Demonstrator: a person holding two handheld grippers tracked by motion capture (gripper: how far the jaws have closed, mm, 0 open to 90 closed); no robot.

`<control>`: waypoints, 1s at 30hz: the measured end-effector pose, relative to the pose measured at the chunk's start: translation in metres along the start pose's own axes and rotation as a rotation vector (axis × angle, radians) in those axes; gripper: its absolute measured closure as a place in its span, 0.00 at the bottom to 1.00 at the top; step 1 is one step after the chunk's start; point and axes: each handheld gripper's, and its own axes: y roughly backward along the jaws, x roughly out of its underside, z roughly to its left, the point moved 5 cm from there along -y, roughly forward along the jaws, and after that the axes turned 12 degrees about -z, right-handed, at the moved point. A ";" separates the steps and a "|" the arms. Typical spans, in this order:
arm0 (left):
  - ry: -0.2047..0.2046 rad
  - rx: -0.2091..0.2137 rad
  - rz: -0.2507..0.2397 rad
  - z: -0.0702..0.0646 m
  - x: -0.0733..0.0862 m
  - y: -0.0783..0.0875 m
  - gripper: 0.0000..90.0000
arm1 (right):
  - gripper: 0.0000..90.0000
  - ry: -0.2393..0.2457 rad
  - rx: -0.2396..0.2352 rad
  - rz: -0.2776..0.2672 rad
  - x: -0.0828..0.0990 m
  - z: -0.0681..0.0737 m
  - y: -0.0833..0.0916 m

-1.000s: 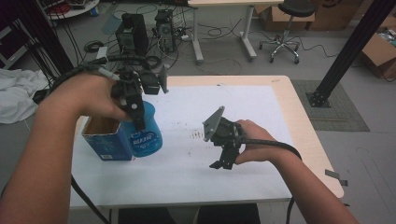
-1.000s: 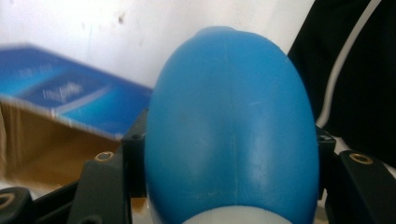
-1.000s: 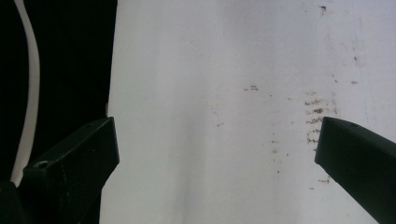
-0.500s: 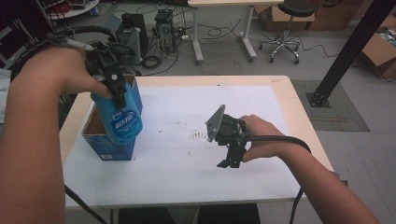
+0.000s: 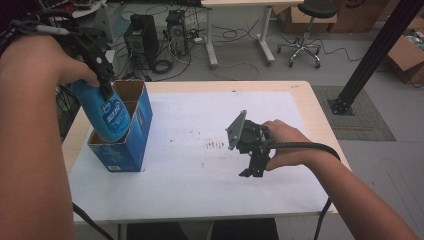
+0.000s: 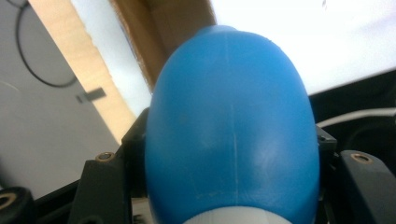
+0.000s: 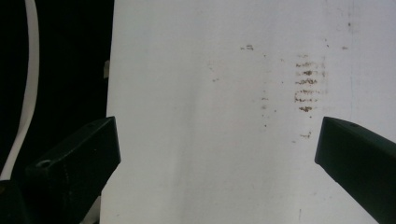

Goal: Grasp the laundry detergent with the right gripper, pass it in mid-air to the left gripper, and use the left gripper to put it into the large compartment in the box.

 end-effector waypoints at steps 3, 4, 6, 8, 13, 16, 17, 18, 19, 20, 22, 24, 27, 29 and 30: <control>0.098 -0.010 -0.023 0.005 -0.002 0.004 0.44 | 0.00 0.003 -0.001 0.005 0.000 -0.001 -0.001; 0.129 -0.019 -0.026 0.007 -0.004 0.005 0.44 | 0.00 0.006 0.000 0.007 0.000 -0.001 -0.001; 0.161 -0.031 -0.045 0.008 -0.006 0.006 0.44 | 0.00 0.011 -0.001 0.007 -0.002 -0.001 -0.001; 0.175 -0.048 -0.045 0.011 -0.008 0.006 0.44 | 0.00 0.015 0.000 0.005 -0.003 -0.001 0.000; 0.213 -0.063 -0.056 0.018 -0.012 0.001 0.43 | 0.00 0.019 -0.001 0.004 -0.003 0.000 0.001; 0.230 -0.070 -0.066 0.023 -0.014 -0.003 0.43 | 0.00 0.017 0.002 0.008 -0.001 -0.001 0.002; 0.232 -0.072 -0.068 0.024 -0.015 -0.005 0.44 | 0.00 0.016 0.003 0.008 -0.001 -0.001 0.003; 0.235 -0.076 -0.069 0.025 -0.015 -0.007 0.43 | 0.00 0.014 0.003 0.007 0.000 -0.001 0.003; 0.235 -0.078 -0.070 0.026 -0.016 -0.008 0.44 | 0.00 0.014 0.004 0.009 0.000 -0.001 0.003; 0.235 -0.079 -0.068 0.026 -0.016 -0.010 0.43 | 0.00 0.013 0.004 0.009 0.001 -0.001 0.003; 0.235 -0.082 -0.066 0.027 -0.017 -0.014 0.43 | 0.00 0.009 0.003 0.010 0.002 -0.002 0.003; 0.228 -0.089 -0.062 0.028 -0.019 -0.019 0.43 | 0.00 0.008 0.004 0.010 0.002 -0.002 0.004; 0.226 -0.084 -0.057 0.030 -0.020 -0.026 0.43 | 0.00 0.007 0.000 0.016 0.003 -0.001 0.003; 0.227 -0.076 -0.059 0.031 -0.021 -0.033 0.43 | 0.00 0.006 0.000 0.016 0.003 -0.001 0.003; 0.228 -0.073 -0.058 0.032 -0.021 -0.037 0.43 | 0.00 0.003 -0.002 0.018 0.003 -0.001 0.003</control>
